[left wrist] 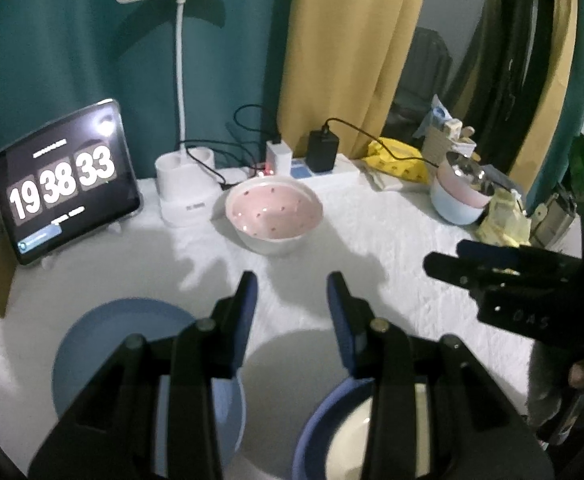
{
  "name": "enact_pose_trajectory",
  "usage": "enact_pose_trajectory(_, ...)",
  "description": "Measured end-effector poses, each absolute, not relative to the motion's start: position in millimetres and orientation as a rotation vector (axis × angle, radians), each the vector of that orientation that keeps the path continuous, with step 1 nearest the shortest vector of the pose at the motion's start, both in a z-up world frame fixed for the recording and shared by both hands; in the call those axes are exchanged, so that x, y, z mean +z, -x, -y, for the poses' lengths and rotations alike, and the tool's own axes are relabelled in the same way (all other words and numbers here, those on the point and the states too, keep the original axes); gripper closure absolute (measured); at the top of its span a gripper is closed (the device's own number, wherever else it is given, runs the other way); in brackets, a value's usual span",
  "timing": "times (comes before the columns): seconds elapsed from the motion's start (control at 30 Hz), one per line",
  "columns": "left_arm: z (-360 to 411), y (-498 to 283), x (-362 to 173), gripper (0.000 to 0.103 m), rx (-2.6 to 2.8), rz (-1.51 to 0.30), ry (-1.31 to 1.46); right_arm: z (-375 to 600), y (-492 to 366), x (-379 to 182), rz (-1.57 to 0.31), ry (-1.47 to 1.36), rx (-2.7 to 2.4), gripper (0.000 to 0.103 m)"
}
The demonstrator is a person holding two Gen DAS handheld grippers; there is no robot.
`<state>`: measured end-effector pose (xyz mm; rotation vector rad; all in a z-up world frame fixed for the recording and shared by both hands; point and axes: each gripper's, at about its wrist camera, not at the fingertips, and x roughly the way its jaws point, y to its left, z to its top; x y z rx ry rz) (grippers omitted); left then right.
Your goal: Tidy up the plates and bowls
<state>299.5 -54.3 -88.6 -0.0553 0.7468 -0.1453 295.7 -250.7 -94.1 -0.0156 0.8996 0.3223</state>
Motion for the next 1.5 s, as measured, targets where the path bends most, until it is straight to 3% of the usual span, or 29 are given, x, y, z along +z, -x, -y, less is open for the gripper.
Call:
enact_pose_trajectory(1.2, 34.7, -440.5, -169.7, 0.066, -0.066, -0.923, 0.108, 220.2, -445.5, -197.2, -1.027, -0.048, 0.501, 0.047)
enact_pose_trajectory(1.3, 35.4, -445.5, -174.5, 0.066, -0.058, -0.933, 0.104, 217.6, -447.7, -203.5, -1.032, -0.046, 0.509, 0.056)
enact_pose_trajectory(1.37, 37.6, -447.9, -177.4, 0.066, -0.059, -0.942, 0.099, 215.6, -447.9, -208.8, -1.045, -0.029, 0.506, 0.070)
enact_pose_trajectory(1.5, 42.4, -451.4, -182.2, 0.067, -0.075, -0.947, 0.090, 214.4, -448.1, -221.7, -1.077, -0.018, 0.494, 0.084)
